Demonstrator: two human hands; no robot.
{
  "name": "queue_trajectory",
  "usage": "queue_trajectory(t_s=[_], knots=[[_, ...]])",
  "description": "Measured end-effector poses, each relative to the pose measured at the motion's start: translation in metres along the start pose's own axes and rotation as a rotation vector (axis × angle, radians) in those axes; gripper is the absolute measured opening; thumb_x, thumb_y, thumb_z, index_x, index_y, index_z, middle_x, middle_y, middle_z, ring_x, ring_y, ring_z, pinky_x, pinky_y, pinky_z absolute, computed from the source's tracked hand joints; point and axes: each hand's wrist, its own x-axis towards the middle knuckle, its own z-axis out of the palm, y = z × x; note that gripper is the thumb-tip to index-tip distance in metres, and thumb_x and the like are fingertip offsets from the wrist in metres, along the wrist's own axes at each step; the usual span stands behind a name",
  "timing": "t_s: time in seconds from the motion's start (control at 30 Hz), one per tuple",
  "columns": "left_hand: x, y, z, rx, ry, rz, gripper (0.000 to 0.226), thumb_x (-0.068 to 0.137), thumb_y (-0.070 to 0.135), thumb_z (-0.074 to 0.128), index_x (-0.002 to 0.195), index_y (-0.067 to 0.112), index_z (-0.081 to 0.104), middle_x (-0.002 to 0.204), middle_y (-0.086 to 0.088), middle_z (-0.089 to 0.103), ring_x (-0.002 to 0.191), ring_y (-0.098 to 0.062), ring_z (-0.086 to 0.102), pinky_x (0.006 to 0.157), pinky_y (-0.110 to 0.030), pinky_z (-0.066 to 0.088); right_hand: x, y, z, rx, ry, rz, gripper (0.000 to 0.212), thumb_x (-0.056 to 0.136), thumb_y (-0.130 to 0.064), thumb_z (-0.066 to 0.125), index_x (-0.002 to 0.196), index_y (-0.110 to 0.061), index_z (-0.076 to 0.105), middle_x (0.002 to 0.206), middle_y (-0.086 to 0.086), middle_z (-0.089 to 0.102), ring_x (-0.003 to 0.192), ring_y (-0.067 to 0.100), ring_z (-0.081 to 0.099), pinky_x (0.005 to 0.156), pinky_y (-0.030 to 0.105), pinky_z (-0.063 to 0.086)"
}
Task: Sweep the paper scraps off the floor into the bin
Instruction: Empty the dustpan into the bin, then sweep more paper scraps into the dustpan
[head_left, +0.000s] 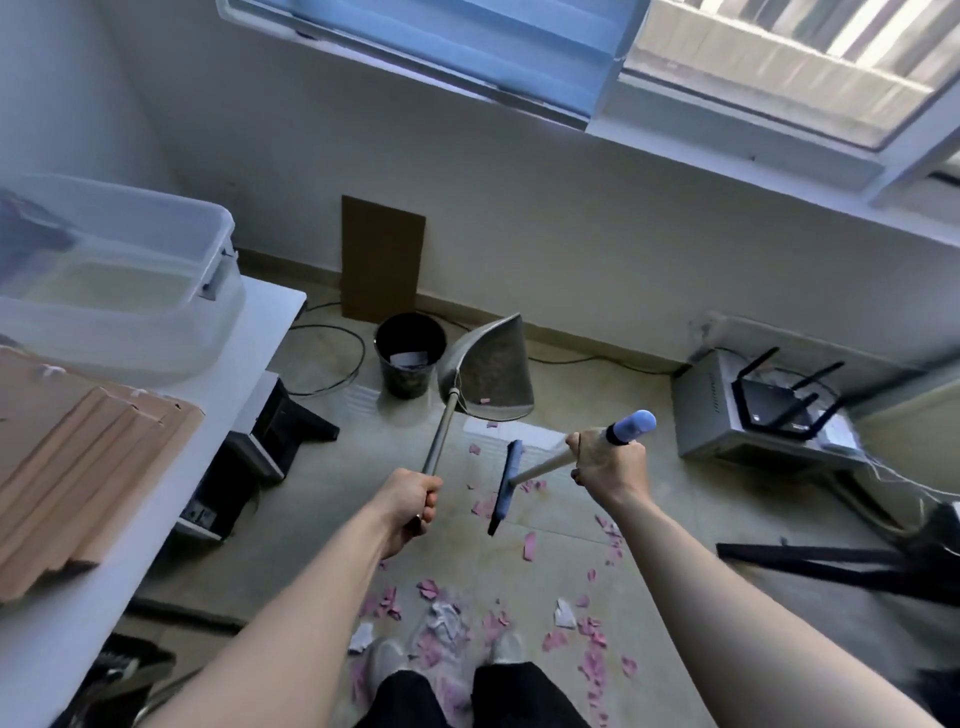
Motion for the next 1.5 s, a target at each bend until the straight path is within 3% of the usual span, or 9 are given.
queue_trajectory(t_s=[0.13,0.3,0.5,0.63,0.83,0.9,1.1,1.2,1.5], knots=[[-0.010,-0.021,0.013,-0.045,-0.014,-0.059,0.026,0.094,0.007,0.047,0.070,0.016,0.043,0.050,0.002,0.039,0.033,-0.008,0.032,0.033,-0.013,0.024,-0.015,0.029,-0.016,0.036,0.012,0.025,0.039,0.069,-0.039,0.054,0.079,-0.002,0.059,0.062,0.005,0.059,0.060,0.025,0.057,0.059,0.037,0.040],[-0.032,-0.049,0.031,-0.067,-0.004,-0.110,0.023,0.095,0.007,0.046,0.074,0.015,0.042,0.047,0.003,0.039,0.030,-0.006,0.033,0.029,-0.013,0.025,-0.033,0.065,-0.039,0.028,0.006,0.070,0.019,0.061,-0.040,0.049,0.064,-0.021,0.051,0.060,0.006,0.055,0.059,0.026,0.045,0.058,0.040,0.035],[-0.064,-0.084,0.064,-0.082,0.047,-0.108,0.024,0.095,0.005,0.043,0.073,0.015,0.041,0.044,0.004,0.038,0.028,-0.006,0.032,0.029,-0.011,0.025,-0.058,0.121,-0.079,0.024,-0.024,0.029,0.017,0.066,-0.031,0.049,0.056,-0.017,0.047,0.062,0.005,0.055,0.063,0.028,0.057,0.057,0.037,0.038],[-0.095,-0.127,0.100,-0.095,0.064,-0.106,0.025,0.094,0.005,0.040,0.071,0.015,0.041,0.044,0.005,0.037,0.028,-0.005,0.032,0.027,-0.012,0.024,-0.085,0.179,-0.114,0.031,-0.041,-0.014,0.026,0.073,-0.033,0.048,0.066,-0.009,0.055,0.064,0.006,0.059,0.068,0.034,0.069,0.057,0.036,0.043],[-0.151,-0.193,0.139,-0.095,0.101,-0.111,0.029,0.096,0.006,0.037,0.068,0.015,0.037,0.043,0.004,0.033,0.027,-0.005,0.029,0.026,-0.012,0.022,-0.133,0.265,-0.154,0.131,-0.058,-0.036,0.031,0.082,-0.030,0.055,0.081,0.000,0.062,0.070,0.010,0.060,0.063,0.033,0.059,0.059,0.034,0.042],[-0.170,-0.213,0.146,-0.090,0.125,-0.111,0.029,0.096,0.005,0.036,0.068,0.015,0.035,0.043,0.004,0.031,0.027,-0.005,0.027,0.027,-0.012,0.021,-0.149,0.285,-0.160,0.134,-0.060,-0.005,0.028,0.080,-0.028,0.055,0.078,-0.002,0.064,0.071,0.015,0.067,0.062,0.028,0.059,0.059,0.033,0.043],[-0.202,-0.245,0.148,-0.143,0.112,-0.125,0.027,0.097,0.006,0.034,0.071,0.014,0.037,0.040,0.004,0.028,0.025,-0.004,0.026,0.026,-0.009,0.019,-0.186,0.320,-0.174,0.009,-0.044,-0.031,0.022,0.088,-0.010,0.048,0.066,-0.010,0.045,0.070,0.011,0.056,0.063,0.029,0.048,0.052,0.030,0.032],[-0.215,-0.256,0.147,-0.135,0.131,-0.130,0.023,0.097,0.004,0.034,0.076,0.013,0.039,0.039,0.004,0.029,0.025,-0.003,0.027,0.027,-0.008,0.020,-0.200,0.333,-0.177,-0.026,-0.022,-0.038,0.025,0.090,-0.012,0.047,0.066,-0.009,0.042,0.067,0.011,0.053,0.058,0.027,0.043,0.053,0.031,0.028],[-0.235,-0.292,0.114,-0.139,0.147,-0.153,0.026,0.096,0.004,0.035,0.073,0.016,0.039,0.039,0.005,0.031,0.025,-0.004,0.028,0.028,-0.008,0.021,-0.234,0.354,-0.158,-0.165,-0.012,-0.032,0.019,0.090,-0.011,0.053,0.072,-0.007,0.051,0.078,0.017,0.063,0.065,0.032,0.050,0.051,0.031,0.031]])
